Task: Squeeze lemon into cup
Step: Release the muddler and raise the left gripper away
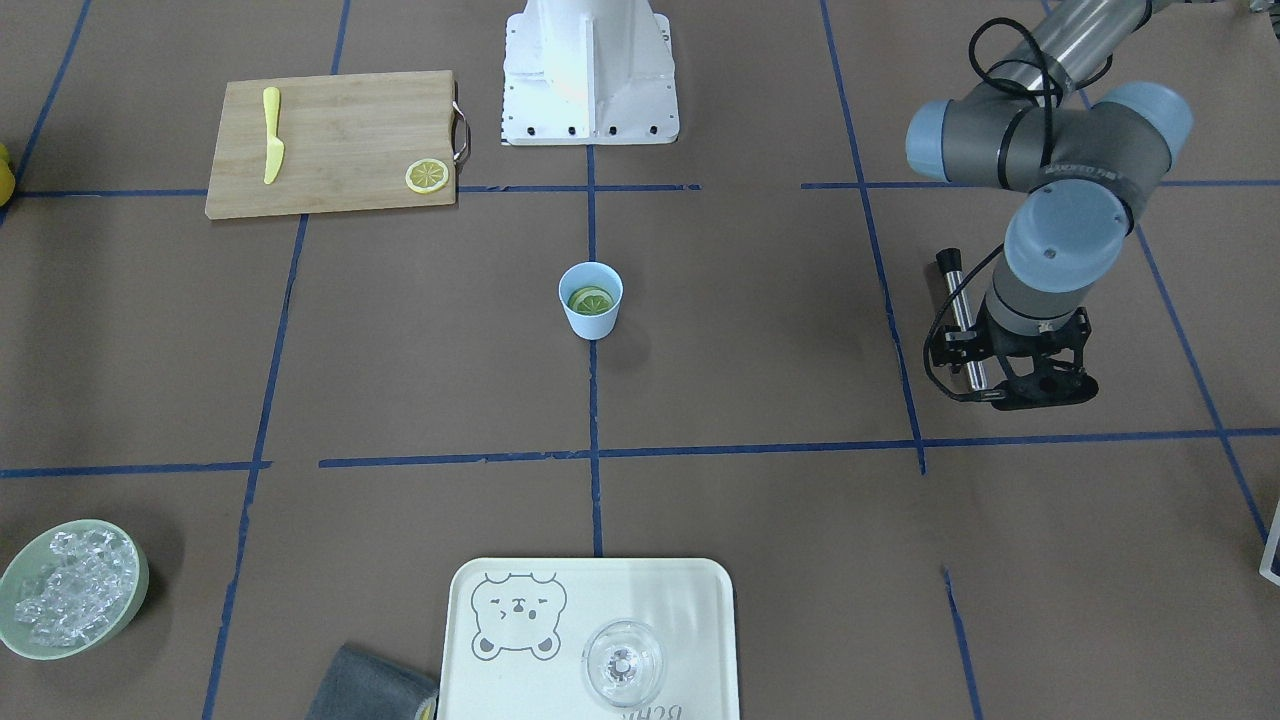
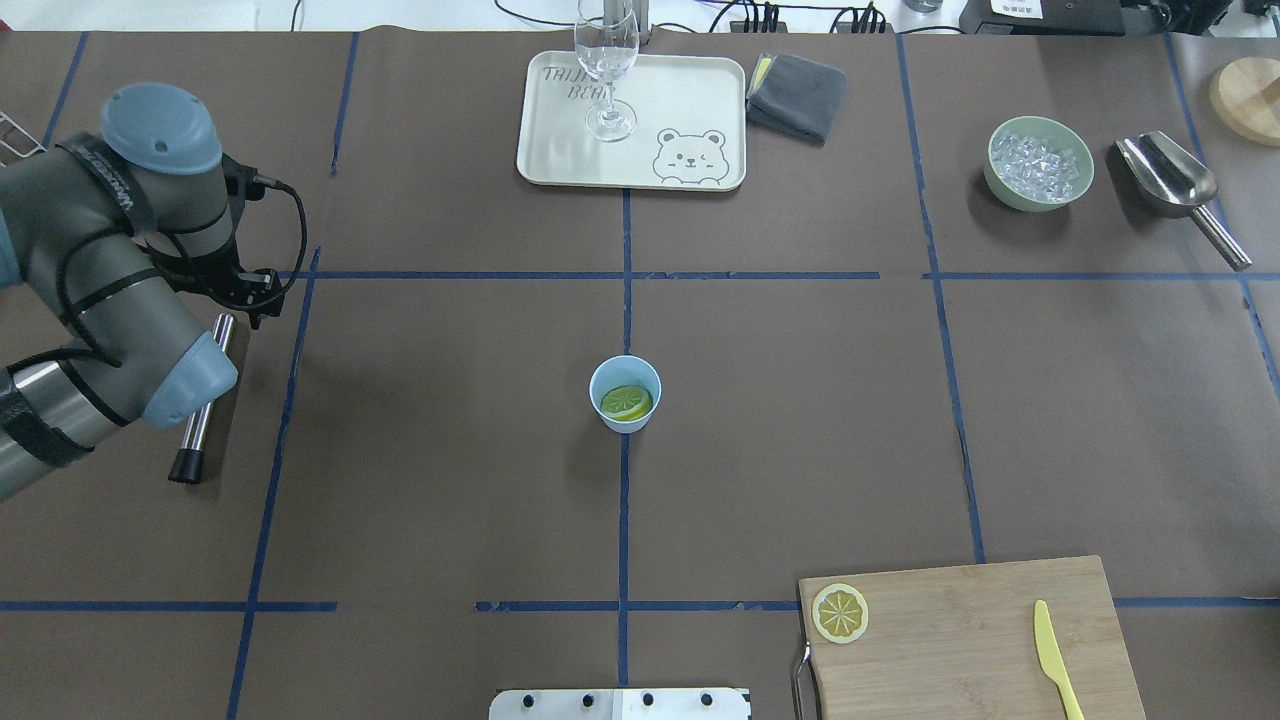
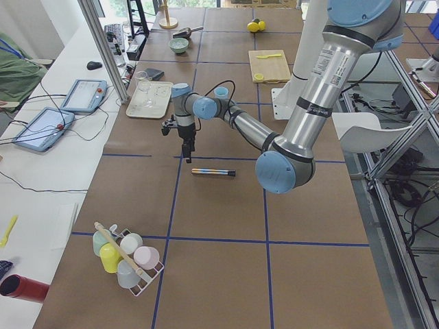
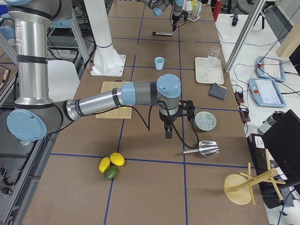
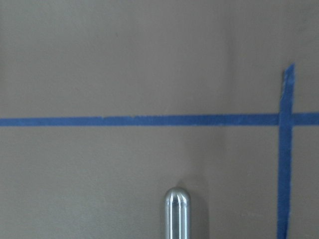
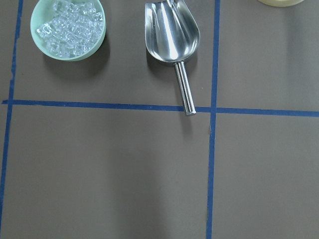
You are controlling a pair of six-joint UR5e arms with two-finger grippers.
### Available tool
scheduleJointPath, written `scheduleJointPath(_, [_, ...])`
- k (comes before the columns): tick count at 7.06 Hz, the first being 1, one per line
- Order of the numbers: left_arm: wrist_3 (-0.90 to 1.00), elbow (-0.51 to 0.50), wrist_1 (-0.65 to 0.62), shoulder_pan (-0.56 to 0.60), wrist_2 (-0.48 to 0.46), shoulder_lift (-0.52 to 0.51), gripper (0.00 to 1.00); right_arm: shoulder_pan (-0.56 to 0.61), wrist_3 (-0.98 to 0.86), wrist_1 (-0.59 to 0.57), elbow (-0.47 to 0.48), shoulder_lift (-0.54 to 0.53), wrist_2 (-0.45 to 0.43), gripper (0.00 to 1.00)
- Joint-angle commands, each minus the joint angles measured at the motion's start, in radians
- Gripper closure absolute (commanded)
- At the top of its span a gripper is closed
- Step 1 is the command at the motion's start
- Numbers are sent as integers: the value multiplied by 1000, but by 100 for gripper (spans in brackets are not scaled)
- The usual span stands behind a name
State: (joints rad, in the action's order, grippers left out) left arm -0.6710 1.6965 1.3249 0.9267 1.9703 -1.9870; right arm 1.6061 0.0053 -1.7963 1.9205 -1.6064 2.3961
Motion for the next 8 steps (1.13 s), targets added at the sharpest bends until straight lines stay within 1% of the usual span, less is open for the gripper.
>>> scheduleJointPath(1, [62,156,-88,82,5,-4,0,0,-1,0,0,-1,2,0])
scheduleJointPath(2, [71,205,-136,156,46,-10,0,0,-1,-2,0,-1,2,0])
scheduleJointPath(3, [173,239,-174,250,109,-10,0,0,-1,-2,0,-6,3,0])
scheduleJointPath(4, [353,238,-208,338,126,-4,0,0,-1,-2,2,-10,3,0])
scheduleJointPath(5, [478,227,-208,381,125,16,0,0,-1,-2,11,-18,5,0])
scheduleJointPath(7, [673,213,-194,458,130,103,0,0,-1,-2,17,-24,5,0])
scheduleJointPath(8, [771,172,-181,513,151,135,0,0,-1,-2,15,-24,5,0])
